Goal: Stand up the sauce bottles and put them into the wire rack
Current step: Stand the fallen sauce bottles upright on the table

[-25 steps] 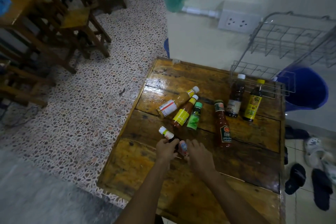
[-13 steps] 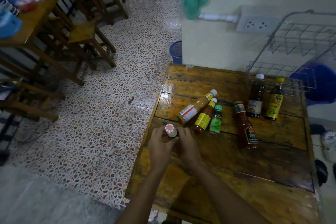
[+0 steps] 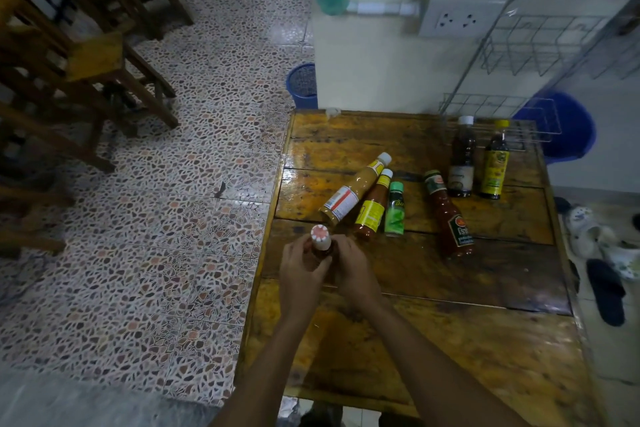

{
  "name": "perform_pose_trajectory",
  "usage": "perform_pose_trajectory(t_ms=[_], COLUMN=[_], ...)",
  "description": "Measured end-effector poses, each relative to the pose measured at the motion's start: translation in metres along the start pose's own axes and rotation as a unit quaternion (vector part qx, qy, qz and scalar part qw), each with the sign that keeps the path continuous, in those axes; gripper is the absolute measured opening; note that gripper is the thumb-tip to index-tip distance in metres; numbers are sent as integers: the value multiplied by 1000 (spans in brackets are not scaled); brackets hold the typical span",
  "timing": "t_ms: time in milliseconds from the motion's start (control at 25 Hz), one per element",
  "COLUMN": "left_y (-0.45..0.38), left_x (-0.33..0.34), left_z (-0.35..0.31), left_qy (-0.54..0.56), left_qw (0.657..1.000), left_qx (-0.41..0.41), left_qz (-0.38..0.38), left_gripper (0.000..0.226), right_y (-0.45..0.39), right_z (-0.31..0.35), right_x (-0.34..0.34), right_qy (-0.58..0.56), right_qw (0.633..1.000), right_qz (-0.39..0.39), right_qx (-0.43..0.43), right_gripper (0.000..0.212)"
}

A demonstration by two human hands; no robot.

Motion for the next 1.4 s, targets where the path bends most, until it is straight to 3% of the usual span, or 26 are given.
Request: perform_pose_trajectory(t_ms=[200,320,520,640,760,1040,1160,1320,1400], left_y=[33,42,0,-32,-47,-47,-29,14,31], left_x=[41,96,207,250,279,284,275,234,204], left_z=[19,-23,-113,-124,-113,-113,-122,-124,-115], left_qy=[-40,-54,-18,-61,-82,-85,-56,-20,-28], left_qw=[989,985,987,986,976,975,986,995,997], left_qx=[-128,-119,-64,-107,-157,-165,-135,-94,-75], left_qz=[60,114,147,116,124,121,82,11,-22], left_gripper=[25,20,31,56,58,39,42,63,58], right_y=[20,39,48,39,26,12,17,35,38], right_z=[-23,-52,-131,-168,-181,-190,-184,-158,-134], right_x=[-52,-121,-227,-245,-231,-225,-228,-214,-196], right_qy=[111,186,212,147,72,54,54,1,-34], right_qw=[992,979,962,973,985,986,989,996,997], right_qz=[-3,-63,-115,-58,37,56,46,40,49], right_qx=[55,49,132,166,150,150,127,84,53], right_gripper=[50,48,59,68,74,53,54,51,52])
Point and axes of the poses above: each hand's wrist, its own y-axis away from the middle knuckle, its own x-axis out of the palm, z = x × y, the point moved 6 cm from there along -y, towards the middle knuckle, and after that the axes turned 3 degrees about z, right-handed, at the moved point
